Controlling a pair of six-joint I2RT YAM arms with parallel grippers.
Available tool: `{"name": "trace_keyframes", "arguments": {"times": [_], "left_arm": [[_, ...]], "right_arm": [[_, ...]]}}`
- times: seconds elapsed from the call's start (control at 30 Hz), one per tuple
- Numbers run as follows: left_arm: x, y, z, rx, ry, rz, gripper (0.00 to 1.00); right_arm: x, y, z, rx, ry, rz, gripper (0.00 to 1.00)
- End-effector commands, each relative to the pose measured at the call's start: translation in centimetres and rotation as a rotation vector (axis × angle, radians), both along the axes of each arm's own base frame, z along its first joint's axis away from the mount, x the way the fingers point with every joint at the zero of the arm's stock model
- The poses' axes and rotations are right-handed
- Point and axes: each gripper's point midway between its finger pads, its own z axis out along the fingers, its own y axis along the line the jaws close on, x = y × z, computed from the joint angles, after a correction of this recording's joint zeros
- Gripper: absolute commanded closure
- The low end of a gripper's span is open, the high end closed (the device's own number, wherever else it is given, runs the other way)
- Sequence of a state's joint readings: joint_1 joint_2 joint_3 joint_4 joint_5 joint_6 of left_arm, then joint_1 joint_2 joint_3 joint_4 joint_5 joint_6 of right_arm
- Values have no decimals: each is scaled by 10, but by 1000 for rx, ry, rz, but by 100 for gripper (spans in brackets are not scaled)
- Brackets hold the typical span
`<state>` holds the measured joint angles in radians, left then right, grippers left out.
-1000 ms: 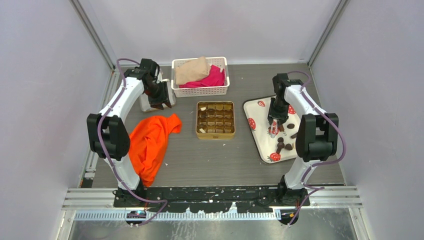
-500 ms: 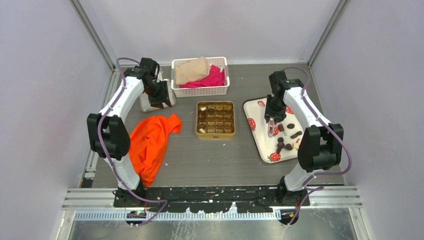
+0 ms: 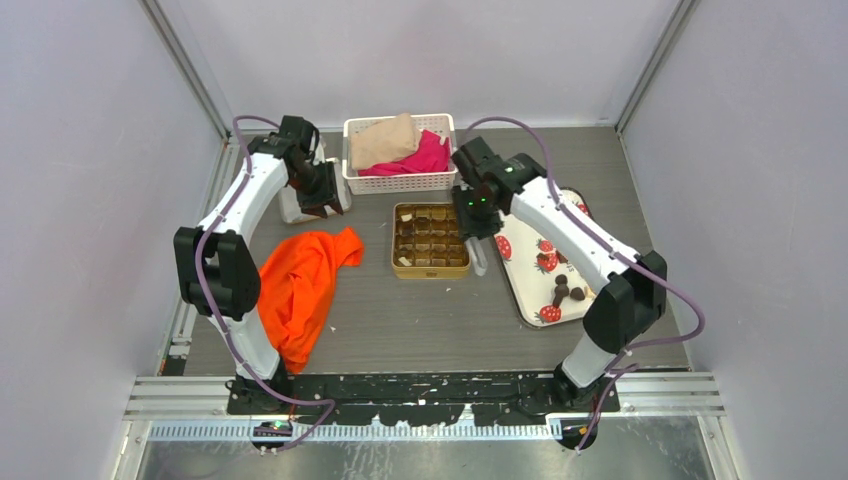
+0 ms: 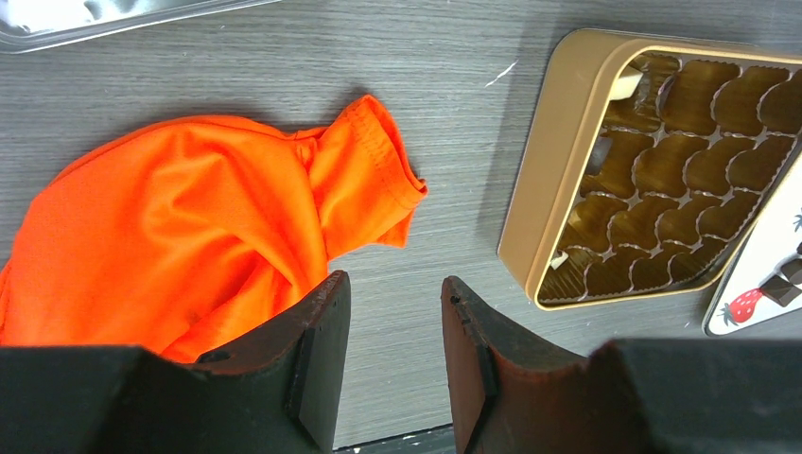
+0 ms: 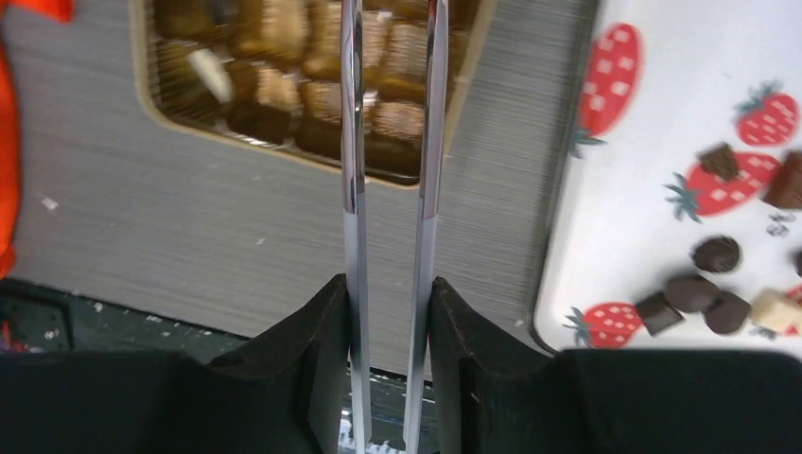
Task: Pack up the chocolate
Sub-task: Place the fake chocolate in the packing box.
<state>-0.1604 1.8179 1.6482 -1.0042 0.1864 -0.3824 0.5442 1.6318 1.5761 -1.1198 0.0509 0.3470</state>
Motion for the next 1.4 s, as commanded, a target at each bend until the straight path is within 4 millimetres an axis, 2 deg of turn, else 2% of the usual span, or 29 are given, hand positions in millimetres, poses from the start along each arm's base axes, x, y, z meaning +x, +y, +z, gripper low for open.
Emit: {"name": "trace_keyframes", "arguments": {"times": [0.0,0.1,0.23,0.6,1.03,1.37], "left_arm": [[-1,4,17,-6,-53,4,59],[-4,6,18,-1,-58,4,59],[-8,8,19,8,-60,6,59],[-10,9,20,6,-61,5,59],[-11,8,20,1,-62,4,59],[-12,7,21,-4,-64,4,59]], "right_arm": [[-7,61,12,80,-27,106,99],[-13,85,-1,71,-2,150,99],[-16,98,-11,68,14,161,99],[-20,96,-35,38,62,144,99],[-21,89,-43,2,68,138,99],[-18,92,-52,-7,81,135,99]]}}
